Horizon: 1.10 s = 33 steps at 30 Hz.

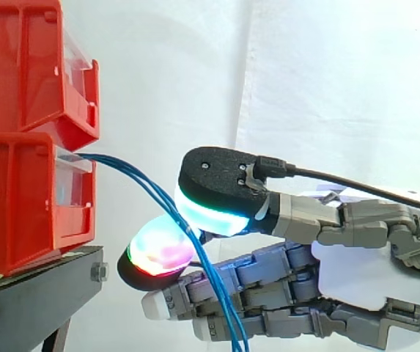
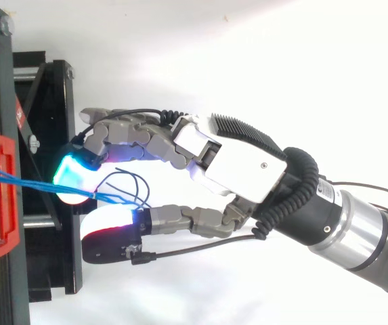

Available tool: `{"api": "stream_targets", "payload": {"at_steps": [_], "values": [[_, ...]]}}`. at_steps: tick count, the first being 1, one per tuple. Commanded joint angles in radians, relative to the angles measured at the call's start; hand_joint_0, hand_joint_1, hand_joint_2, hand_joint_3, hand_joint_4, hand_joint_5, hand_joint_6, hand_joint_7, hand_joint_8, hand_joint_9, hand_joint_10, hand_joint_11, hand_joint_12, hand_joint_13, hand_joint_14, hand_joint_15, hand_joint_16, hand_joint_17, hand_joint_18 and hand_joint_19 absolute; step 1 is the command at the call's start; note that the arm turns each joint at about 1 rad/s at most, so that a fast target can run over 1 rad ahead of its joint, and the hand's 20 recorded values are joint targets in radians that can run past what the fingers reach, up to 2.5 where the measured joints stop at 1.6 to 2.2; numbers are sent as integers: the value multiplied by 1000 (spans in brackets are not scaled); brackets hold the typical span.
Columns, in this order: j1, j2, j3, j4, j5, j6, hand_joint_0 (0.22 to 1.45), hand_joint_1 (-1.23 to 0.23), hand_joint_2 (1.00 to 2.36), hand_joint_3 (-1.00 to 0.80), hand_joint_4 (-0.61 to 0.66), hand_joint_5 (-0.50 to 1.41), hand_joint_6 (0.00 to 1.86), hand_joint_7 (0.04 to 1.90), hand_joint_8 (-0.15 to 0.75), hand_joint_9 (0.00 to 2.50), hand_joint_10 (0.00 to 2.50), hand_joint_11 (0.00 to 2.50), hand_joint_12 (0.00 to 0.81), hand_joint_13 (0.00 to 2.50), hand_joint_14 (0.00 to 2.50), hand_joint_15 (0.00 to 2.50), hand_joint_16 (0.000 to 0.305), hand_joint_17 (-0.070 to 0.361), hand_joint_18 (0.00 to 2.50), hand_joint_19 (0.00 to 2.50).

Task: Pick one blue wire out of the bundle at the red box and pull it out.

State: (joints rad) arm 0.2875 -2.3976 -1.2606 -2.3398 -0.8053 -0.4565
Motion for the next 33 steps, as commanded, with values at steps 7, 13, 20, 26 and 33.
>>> {"api": "stream_targets", "payload": {"at_steps": [7, 13, 20, 26, 33], "values": [[-1, 0, 3, -3, 0, 1, 621, -656, 1013, -291, 278, -80, 501, 1203, 274, 692, 11, 274, 348, 304, 6, 151, 56, 127, 144, 299], [-1, 0, 1, -3, -2, 1, 622, -624, 1014, -290, 347, -76, 502, 1140, 268, 716, 10, 262, 347, 311, 6, 150, 56, 127, 151, 311], [-2, 1, 3, -3, -2, 1, 615, -601, 1013, -303, 376, -78, 503, 1068, 265, 738, 10, 245, 349, 325, 7, 162, 56, 127, 152, 312], [-4, 0, 1, -4, -2, 1, 633, -578, 1014, -274, 391, -73, 504, 1041, 263, 786, 9, 240, 347, 345, 7, 157, 56, 127, 171, 324], [-5, 1, 3, -4, -2, 16, 648, -609, 1015, -237, 336, -69, 503, 1113, 264, 804, 11, 287, 345, 369, 7, 166, 56, 125, 197, 337]]}}
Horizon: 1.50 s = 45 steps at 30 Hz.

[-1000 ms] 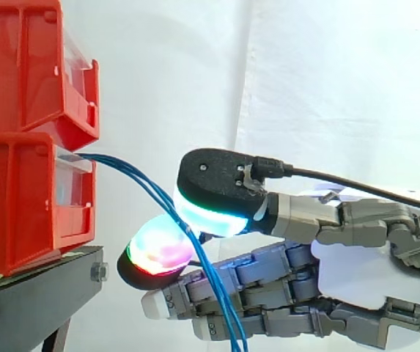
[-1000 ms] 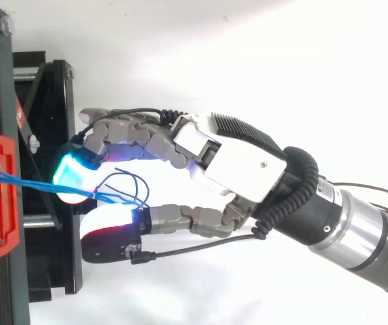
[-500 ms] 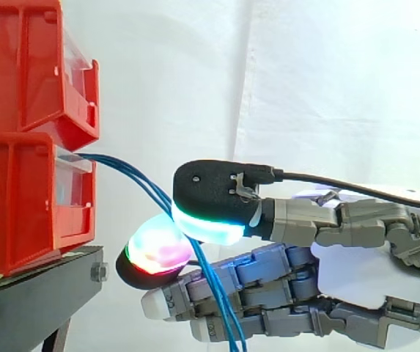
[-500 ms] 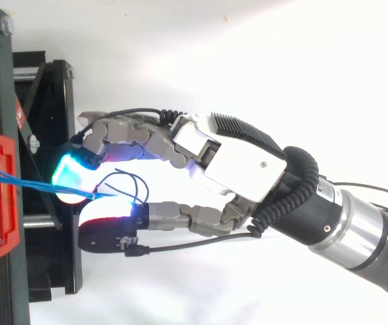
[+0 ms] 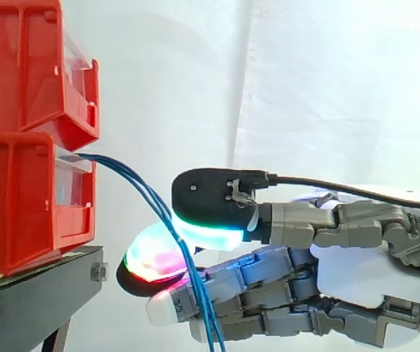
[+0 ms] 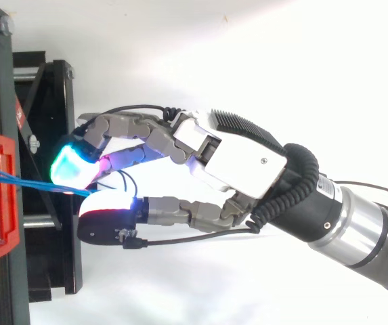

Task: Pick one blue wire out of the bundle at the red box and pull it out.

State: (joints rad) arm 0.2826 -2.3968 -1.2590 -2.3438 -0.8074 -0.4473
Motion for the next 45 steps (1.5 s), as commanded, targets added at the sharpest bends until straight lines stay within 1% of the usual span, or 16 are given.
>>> {"api": "stream_targets", "payload": {"at_steps": [1, 7, 10, 14, 16, 21, 23, 24, 27, 30, 34, 41, 44, 45], "values": [[0, 1, 0, 0, 1, 9, 647, -617, 1015, -233, 328, -69, 503, 1134, 267, 803, 12, 293, 346, 370, 7, 169, 56, 125, 198, 336], [-2, -1, 1, 0, 1, 10, 645, -630, 1016, -221, 303, -69, 501, 1231, 269, 802, 15, 335, 348, 388, 8, 187, 55, 125, 223, 340], [-2, -1, 1, 0, -1, 10, 640, -639, 1016, -211, 318, -67, 500, 1275, 271, 811, 14, 364, 351, 394, 8, 193, 56, 126, 237, 349], [-2, -1, 1, -3, -6, 10, 635, -650, 1017, -210, 313, -79, 542, 1207, 274, 812, 16, 407, 352, 397, 9, 206, 56, 126, 250, 352], [-2, -1, 0, -3, -6, 10, 630, -654, 1017, -197, 322, -87, 580, 1131, 275, 816, 16, 410, 354, 400, 9, 202, 56, 126, 257, 363], [-2, -1, 1, -3, -6, 10, 621, -663, 1016, -191, 323, -96, 621, 1051, 280, 824, 16, 430, 359, 414, 10, 224, 57, 129, 265, 374], [-2, 1, 1, -2, -6, 10, 612, -668, 1016, -202, 341, -95, 625, 1039, 280, 831, 16, 429, 362, 417, 10, 227, 58, 130, 270, 382], [-2, 1, 1, -2, -6, 10, 600, -671, 1014, -243, 328, -94, 618, 1048, 280, 844, 16, 425, 358, 415, 10, 232, 57, 127, 267, 381], [-2, -1, 0, 0, -6, 10, 574, -659, 1012, -314, 316, -88, 593, 1109, 282, 840, 16, 436, 358, 416, 11, 237, 57, 127, 264, 401], [-2, 1, 0, -3, -6, 10, 538, -664, 1008, -381, 322, -88, 592, 1114, 288, 848, 16, 437, 365, 422, 10, 243, 58, 130, 275, 395], [-2, -1, 1, -3, -6, 10, 520, -692, 1001, -485, 325, -88, 605, 1090, 293, 856, 17, 447, 373, 428, 12, 237, 59, 133, 282, 400], [0, -1, 0, -3, -4, 7, 529, -751, 1000, -500, 313, -86, 622, 1068, 294, 876, 17, 455, 375, 444, 10, 238, 58, 131, 304, 399], [3, -1, 1, -3, 1, -13, 560, -768, 1003, -452, 292, -87, 642, 1037, 289, 879, 17, 464, 368, 456, 10, 244, 56, 126, 310, 397], [4, -1, 1, -3, 1, -30, 569, -766, 1005, -426, 291, -89, 655, 1026, 288, 880, 18, 469, 367, 455, 12, 241, 56, 125, 309, 398]]}}
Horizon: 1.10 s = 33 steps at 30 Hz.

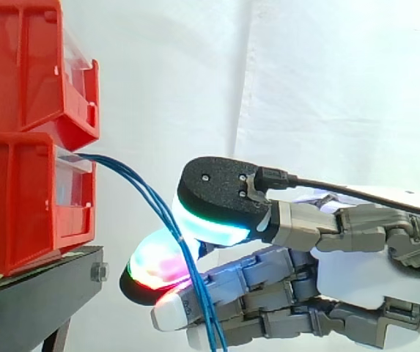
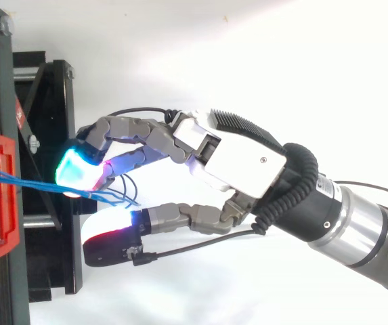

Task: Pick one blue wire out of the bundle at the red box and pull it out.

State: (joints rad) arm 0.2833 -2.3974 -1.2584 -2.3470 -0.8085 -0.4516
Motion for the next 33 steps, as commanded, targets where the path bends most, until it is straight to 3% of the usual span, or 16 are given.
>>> {"api": "stream_targets", "payload": {"at_steps": [1, 6, 18, 33], "values": [[4, 0, 1, 0, 2, -25, 573, -764, 1007, -396, 282, -94, 683, 979, 287, 879, 17, 464, 366, 455, 10, 245, 55, 124, 309, 401], [4, 0, -1, 6, 3, -55, 588, -748, 1012, -322, 260, -99, 714, 923, 283, 875, 18, 470, 363, 454, 12, 253, 55, 123, 310, 407], [-1, 0, -1, 11, -1, -50, 584, -723, 1014, -266, 246, -121, 797, 827, 280, 879, 21, 489, 362, 464, 11, 259, 55, 124, 328, 430], [-4, 1, 1, 12, -14, -45, 599, -583, 1005, -147, 268, -88, 750, 885, 327, 937, 15, 440, 414, 514, 10, 262, 67, 152, 391, 418]]}}
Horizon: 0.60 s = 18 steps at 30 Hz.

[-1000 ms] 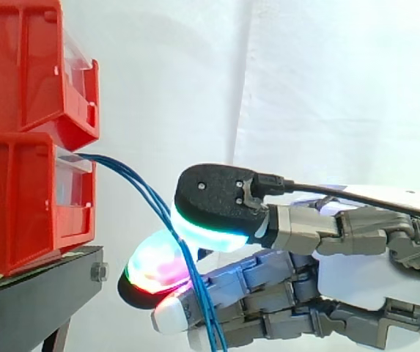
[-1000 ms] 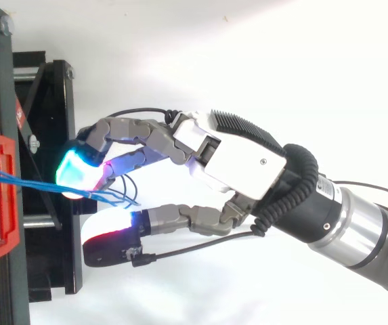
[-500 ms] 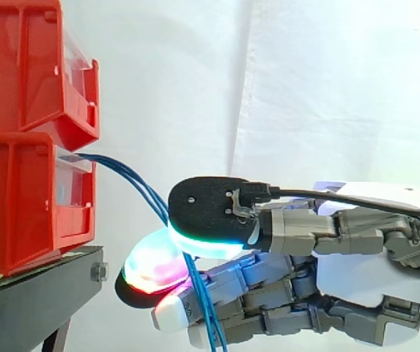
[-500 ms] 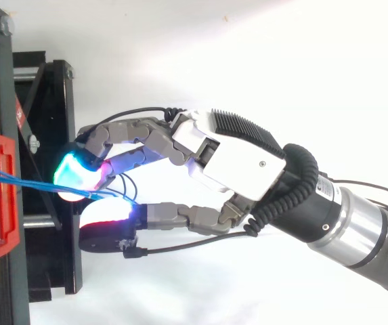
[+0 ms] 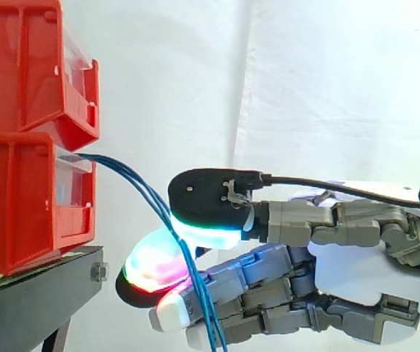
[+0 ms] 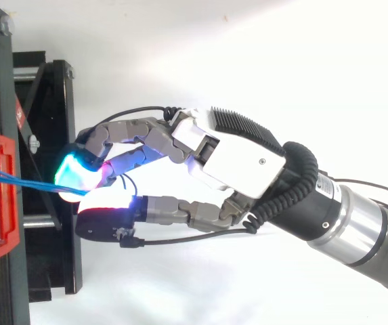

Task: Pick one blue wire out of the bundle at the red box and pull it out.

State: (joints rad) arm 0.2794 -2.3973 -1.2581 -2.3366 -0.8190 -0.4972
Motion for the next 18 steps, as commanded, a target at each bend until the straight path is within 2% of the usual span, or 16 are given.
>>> {"api": "stream_targets", "payload": {"at_steps": [1, 18], "values": [[0, 1, 0, 2, -3, 0, 602, -596, 1004, -138, 275, -89, 747, 880, 326, 933, 18, 444, 415, 516, 10, 261, 68, 153, 393, 417], [0, 1, 2, 2, -11, 2, 597, -686, 1010, -87, 288, -122, 828, 790, 319, 936, 19, 525, 408, 553, 12, 300, 65, 146, 440, 436]]}}
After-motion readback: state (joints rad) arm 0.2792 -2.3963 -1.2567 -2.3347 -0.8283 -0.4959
